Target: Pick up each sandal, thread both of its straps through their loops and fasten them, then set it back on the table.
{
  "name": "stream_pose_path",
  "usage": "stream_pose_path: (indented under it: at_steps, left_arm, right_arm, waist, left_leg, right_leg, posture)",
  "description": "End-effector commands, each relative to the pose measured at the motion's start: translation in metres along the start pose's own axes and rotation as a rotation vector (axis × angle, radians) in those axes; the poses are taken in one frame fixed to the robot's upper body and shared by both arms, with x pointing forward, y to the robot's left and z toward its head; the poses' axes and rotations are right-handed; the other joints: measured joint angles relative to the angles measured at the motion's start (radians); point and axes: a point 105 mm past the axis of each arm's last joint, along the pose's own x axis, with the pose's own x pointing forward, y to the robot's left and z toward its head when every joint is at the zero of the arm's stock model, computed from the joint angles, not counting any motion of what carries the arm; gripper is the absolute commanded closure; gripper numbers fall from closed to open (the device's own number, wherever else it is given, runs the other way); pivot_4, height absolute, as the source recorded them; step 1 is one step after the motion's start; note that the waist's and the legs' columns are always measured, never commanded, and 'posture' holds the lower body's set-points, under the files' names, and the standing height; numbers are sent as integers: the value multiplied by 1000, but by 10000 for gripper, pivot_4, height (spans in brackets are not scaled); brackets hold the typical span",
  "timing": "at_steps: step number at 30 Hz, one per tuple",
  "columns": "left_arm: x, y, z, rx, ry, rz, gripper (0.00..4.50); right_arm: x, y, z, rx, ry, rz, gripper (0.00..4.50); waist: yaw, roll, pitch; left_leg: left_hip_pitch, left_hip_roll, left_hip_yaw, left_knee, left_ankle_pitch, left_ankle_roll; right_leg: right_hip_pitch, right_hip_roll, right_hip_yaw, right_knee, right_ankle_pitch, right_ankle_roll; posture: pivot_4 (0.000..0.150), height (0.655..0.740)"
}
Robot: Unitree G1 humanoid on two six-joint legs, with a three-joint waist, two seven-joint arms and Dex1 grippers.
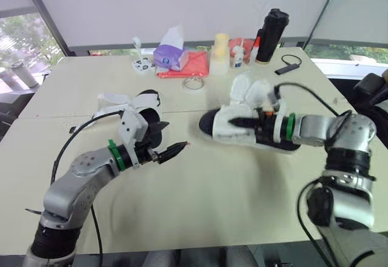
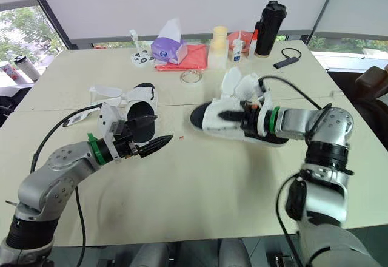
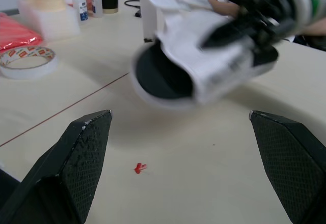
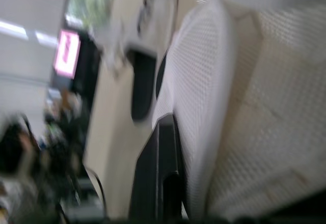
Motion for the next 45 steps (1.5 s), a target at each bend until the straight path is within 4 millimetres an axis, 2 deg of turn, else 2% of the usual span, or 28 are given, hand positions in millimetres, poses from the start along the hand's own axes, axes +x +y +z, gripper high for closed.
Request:
stream_pose_path:
  at_steps: [1, 4, 9, 18, 27, 30, 35, 36, 37, 42, 45]
  left_arm:
    - [-1, 0, 10, 40, -35, -10, 0]
    - [1, -2, 9, 42, -35, -18, 0]
    - [1, -3, 9, 44, -37, -20, 0]
    - [3, -6, 7, 48, -33, -20, 0]
    - [4, -8, 6, 46, -31, -24, 0]
    - [4, -9, 5, 58, -23, -32, 0]
    - [3, -9, 3, 57, -15, -35, 0]
    - [3, -9, 2, 57, -13, -37, 0]
    - [2, -9, 1, 58, -9, -39, 0]
    - [2, -10, 0, 58, -5, -44, 0]
    - [2, -11, -3, 83, 10, -62, 0]
  right_arm:
    - [0, 19, -12, -83, 84, 69, 44782]
    - [1, 15, -22, -96, 149, 40, 44782]
    - [2, 20, -18, -93, 170, 60, 44782]
    - [15, 24, -32, -80, 237, 105, 44782]
    - [24, 21, -37, -49, 238, 101, 44782]
    - [25, 16, -39, -55, 242, 68, 34051]
    - [17, 19, -33, -85, 214, 64, 7989]
    - [15, 19, -32, -89, 208, 59, 3413]
    - [12, 19, -31, -92, 203, 56, 962]
    - [4, 16, -27, -97, 186, 34, 962]
    - [-10, 12, -30, -131, 195, -8, 962]
  waist:
    - [-5, 0, 0]
    - [-6, 0, 0]
    - [-2, 0, 1]
    - [1, 0, 1]
    - [1, 0, 1]
    - [1, 0, 1]
    - [1, 0, 1]
    - [1, 0, 1]
    - [1, 0, 1]
    - [2, 0, 0]
    - [3, 0, 0]
  left_leg:
    - [0, 0, 0, 0, 0, 0]
    - [0, 1, 1, 0, 0, 0]
    - [0, 1, 1, 1, 0, 0]
    - [0, 1, 1, 1, 0, 0]
    - [0, 1, 1, 1, 0, 0]
    - [0, 1, 1, 1, 0, 0]
    - [0, 1, 1, 1, 0, 0]
    - [0, 1, 1, 1, 0, 0]
    - [0, 1, 1, 1, 0, 0]
    - [0, 1, 1, 1, 0, 0]
    - [0, 1, 1, 1, 0, 0]
  right_leg:
    - [0, 0, 0, 0, 0, 0]
    - [-1, 0, 0, 0, 0, 0]
    - [-1, 0, 0, 0, 0, 0]
    - [-1, 0, 0, 0, 0, 0]
    - [-1, 0, 0, 0, 0, 0]
    - [-1, 0, 0, 0, 0, 0]
    - [-1, 0, 0, 0, 0, 0]
    - [-1, 0, 0, 0, 0, 0]
    - [-1, 0, 0, 0, 0, 0]
    - [-1, 0, 0, 0, 0, 0]
    - [-1, 0, 0, 0, 0, 0]
  posture:
    - [1500, 7400]
    - [1500, 7400]
    - [1500, 7400]
    - [1500, 7400]
    - [1500, 7400]
    - [1500, 7400]
    - [1500, 7400]
    - [1500, 7400]
    - [1500, 7400]
    - [1500, 7400]
    - [1500, 7400]
